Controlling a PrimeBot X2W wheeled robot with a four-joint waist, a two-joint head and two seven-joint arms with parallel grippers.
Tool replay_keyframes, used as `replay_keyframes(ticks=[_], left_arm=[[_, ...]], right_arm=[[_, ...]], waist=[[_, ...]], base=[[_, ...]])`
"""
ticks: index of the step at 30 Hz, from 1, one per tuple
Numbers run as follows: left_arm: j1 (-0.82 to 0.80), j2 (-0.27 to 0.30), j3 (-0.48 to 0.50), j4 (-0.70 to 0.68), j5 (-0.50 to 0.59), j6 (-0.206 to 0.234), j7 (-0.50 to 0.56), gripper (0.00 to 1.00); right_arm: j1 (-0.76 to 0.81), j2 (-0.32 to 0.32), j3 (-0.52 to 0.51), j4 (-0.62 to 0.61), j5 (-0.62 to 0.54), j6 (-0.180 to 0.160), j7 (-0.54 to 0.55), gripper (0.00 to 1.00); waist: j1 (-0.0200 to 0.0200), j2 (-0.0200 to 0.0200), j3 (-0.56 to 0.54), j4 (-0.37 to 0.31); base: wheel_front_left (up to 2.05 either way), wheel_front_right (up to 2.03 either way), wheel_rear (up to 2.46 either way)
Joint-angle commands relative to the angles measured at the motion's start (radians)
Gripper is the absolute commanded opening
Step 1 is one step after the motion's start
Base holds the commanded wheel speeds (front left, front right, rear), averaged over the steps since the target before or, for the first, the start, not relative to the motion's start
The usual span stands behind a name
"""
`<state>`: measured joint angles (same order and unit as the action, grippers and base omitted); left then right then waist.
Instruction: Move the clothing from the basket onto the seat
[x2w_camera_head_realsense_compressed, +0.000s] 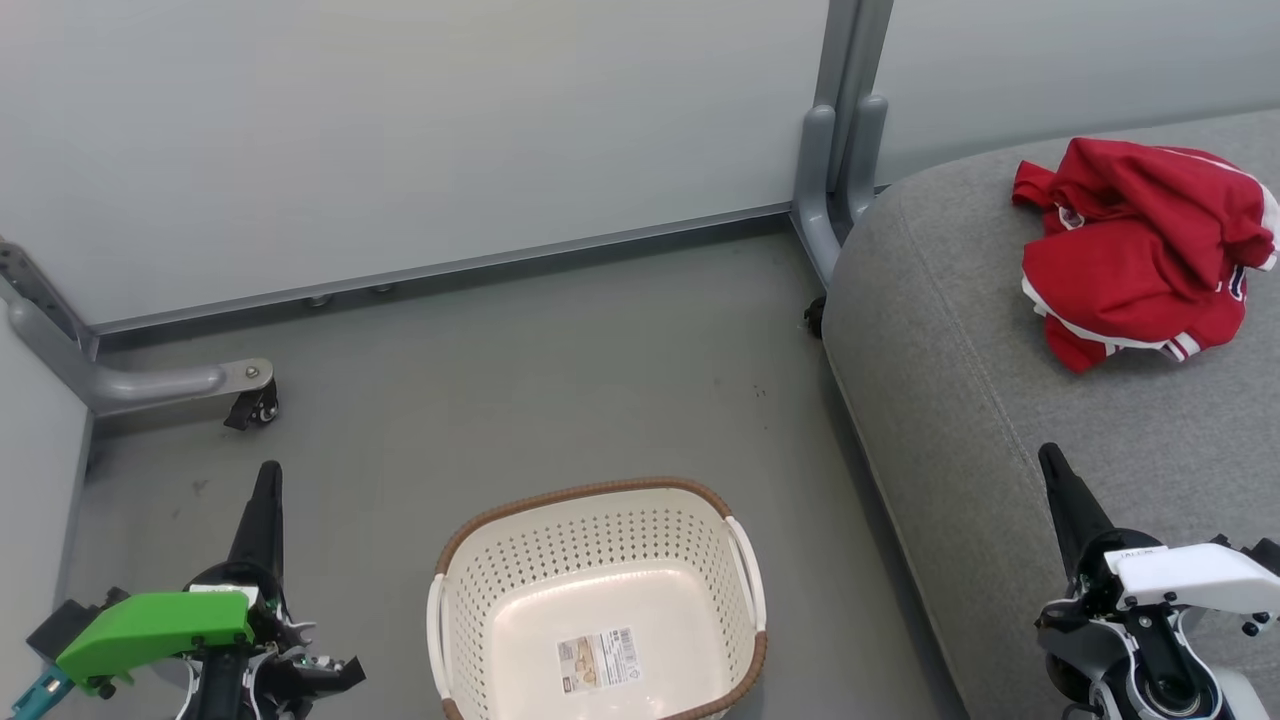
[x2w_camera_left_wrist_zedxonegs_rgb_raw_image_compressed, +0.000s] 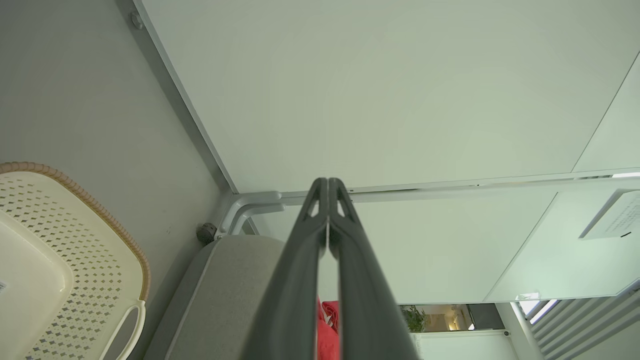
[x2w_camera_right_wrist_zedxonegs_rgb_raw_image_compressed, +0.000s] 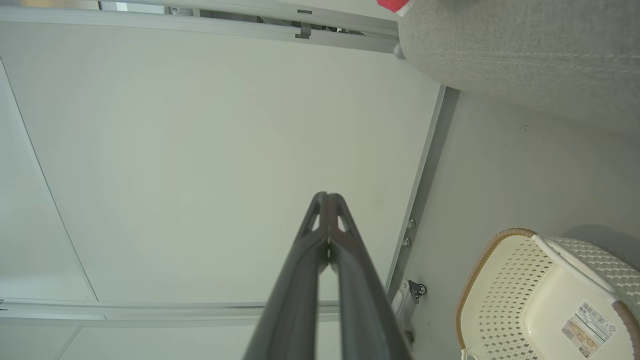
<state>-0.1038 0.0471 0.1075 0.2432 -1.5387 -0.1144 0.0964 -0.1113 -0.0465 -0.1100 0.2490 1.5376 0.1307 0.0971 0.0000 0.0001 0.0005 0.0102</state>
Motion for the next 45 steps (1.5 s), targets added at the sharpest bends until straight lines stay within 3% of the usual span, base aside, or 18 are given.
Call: replay_keyframes(ticks=[1, 10, 45], left_arm=[[-0.017, 0.006, 0.006, -0.004, -0.019, -0.007, 0.008, 0.0], [-0.019, 0.006, 0.011, -0.005, -0.078, -0.008, 0.023, 0.0], [-0.017, 0.006, 0.011, -0.005, -0.074, -0.007, 0.023, 0.0]], right_arm=[[-0.008, -0.006, -0.004, 0.002, 0.021, 0.0, 0.008, 0.0], [-0.012, -0.007, -0.008, 0.006, 0.079, 0.0, 0.022, 0.0], [-0.012, -0.007, -0.008, 0.005, 0.075, 0.0, 0.022, 0.0]], waist=[[0.0, -0.0001, 0.0, -0.002], [0.0, -0.0001, -0.001, -0.01], [0.0, -0.0001, -0.001, -0.01]], base=[[0.0, 0.0, 0.0], [0.0, 0.0, 0.0], [0.0, 0.0, 0.0]])
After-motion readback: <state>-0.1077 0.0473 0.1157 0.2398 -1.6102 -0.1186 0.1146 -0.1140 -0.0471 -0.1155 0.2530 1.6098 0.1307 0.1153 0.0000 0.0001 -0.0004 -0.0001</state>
